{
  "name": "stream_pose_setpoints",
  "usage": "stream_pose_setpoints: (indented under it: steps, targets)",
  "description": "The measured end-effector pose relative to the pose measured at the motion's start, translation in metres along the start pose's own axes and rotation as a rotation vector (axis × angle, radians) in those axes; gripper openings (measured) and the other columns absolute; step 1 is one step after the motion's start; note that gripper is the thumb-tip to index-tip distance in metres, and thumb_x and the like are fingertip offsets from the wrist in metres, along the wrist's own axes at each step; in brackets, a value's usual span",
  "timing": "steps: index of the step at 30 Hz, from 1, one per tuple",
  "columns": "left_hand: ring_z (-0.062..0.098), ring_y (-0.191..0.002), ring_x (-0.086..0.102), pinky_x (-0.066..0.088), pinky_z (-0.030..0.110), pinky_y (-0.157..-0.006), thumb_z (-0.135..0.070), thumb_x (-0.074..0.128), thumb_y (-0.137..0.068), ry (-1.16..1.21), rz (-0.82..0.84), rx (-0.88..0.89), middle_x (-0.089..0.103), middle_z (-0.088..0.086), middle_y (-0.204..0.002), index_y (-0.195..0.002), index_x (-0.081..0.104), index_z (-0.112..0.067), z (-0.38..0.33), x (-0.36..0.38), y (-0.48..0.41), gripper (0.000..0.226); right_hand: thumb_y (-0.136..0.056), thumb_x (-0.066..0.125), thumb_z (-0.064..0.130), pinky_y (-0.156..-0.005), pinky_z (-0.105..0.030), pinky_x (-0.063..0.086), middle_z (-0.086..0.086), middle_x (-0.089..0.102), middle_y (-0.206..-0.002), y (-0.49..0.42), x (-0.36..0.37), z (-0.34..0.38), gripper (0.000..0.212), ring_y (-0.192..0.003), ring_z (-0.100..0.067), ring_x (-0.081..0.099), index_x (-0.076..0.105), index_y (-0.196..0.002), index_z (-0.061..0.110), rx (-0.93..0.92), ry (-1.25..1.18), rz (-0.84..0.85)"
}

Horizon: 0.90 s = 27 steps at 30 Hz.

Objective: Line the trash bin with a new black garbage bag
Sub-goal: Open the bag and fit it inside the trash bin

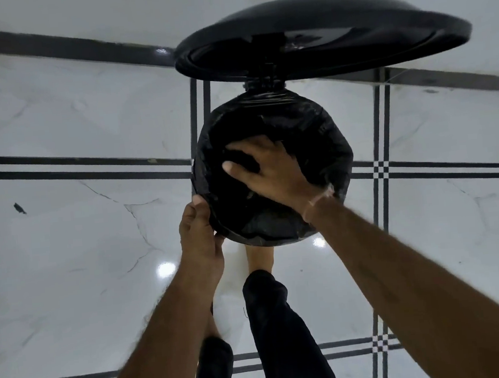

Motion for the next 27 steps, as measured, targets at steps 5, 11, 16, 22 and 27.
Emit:
stream_pose_setpoints:
  steps: [5, 11, 16, 22, 27]
  targets:
    - [0.022, -0.113, 0.069, 0.061, 0.034, -0.084, -0.043, 0.046, -0.106, -0.033, 0.003, 0.03, 0.072, 0.004, -0.117, -0.115, 0.064, -0.015, 0.002, -0.002, -0.005, 0.034, -0.094, 0.041, 0.076, -0.123, -0.057, 0.026, -0.004, 0.038, -0.166, -0.076, 0.014, -0.03, 0.073, -0.153, -0.037, 0.03, 0.041, -0.156, 0.038, 0.25, 0.199, 0.22]
    - [0.016, -0.108, 0.07, 0.058, 0.029, -0.079, -0.043, 0.043, -0.108, -0.041, 0.012, 0.009, 0.074, -0.002, -0.112, -0.109, 0.066, -0.02, 0.001, 0.001, 0.001, 0.033, -0.099, 0.047, 0.053, -0.099, -0.049, 0.051, -0.008, 0.066, -0.131, -0.016, -0.012, -0.011, 0.044, -0.12, -0.037, 0.06, 0.065, -0.13, 0.026, 0.127, 0.12, -0.2]
    - [0.019, -0.114, 0.07, 0.058, 0.037, -0.091, -0.045, 0.041, -0.108, -0.066, 0.011, 0.012, 0.074, 0.002, -0.12, -0.12, 0.065, -0.017, -0.003, 0.003, 0.003, 0.039, -0.1, 0.03, 0.066, -0.106, -0.058, 0.037, -0.003, 0.066, -0.132, 0.053, 0.016, -0.015, 0.05, -0.123, -0.037, 0.058, 0.06, -0.129, 0.037, 0.199, 0.286, 0.08]
    - [0.02, -0.118, 0.067, 0.056, 0.032, -0.088, -0.044, 0.041, -0.108, -0.09, -0.017, -0.028, 0.072, 0.001, -0.12, -0.114, 0.064, -0.019, -0.005, 0.004, 0.004, 0.034, -0.106, 0.038, 0.05, -0.101, -0.048, 0.05, -0.013, 0.067, -0.13, 0.027, 0.032, -0.047, 0.045, -0.121, -0.039, 0.061, 0.062, -0.13, 0.021, 0.242, 0.148, 0.152]
    - [0.022, -0.118, 0.063, 0.05, 0.035, -0.089, -0.065, 0.035, -0.102, 0.047, -0.117, -0.219, 0.069, 0.0, -0.122, -0.126, 0.063, -0.019, 0.006, -0.001, 0.022, 0.059, -0.101, 0.057, 0.027, -0.098, -0.036, 0.048, -0.005, 0.055, -0.128, 0.129, 0.002, -0.012, 0.036, -0.116, -0.026, 0.054, 0.056, -0.135, 0.015, 0.181, -0.215, -0.609]
Point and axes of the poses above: each hand's wrist, its own y-axis away from the middle knuckle, its own x-axis out of the palm, z = x × y, the point moved 5 cm from there along -y, towards the middle knuckle
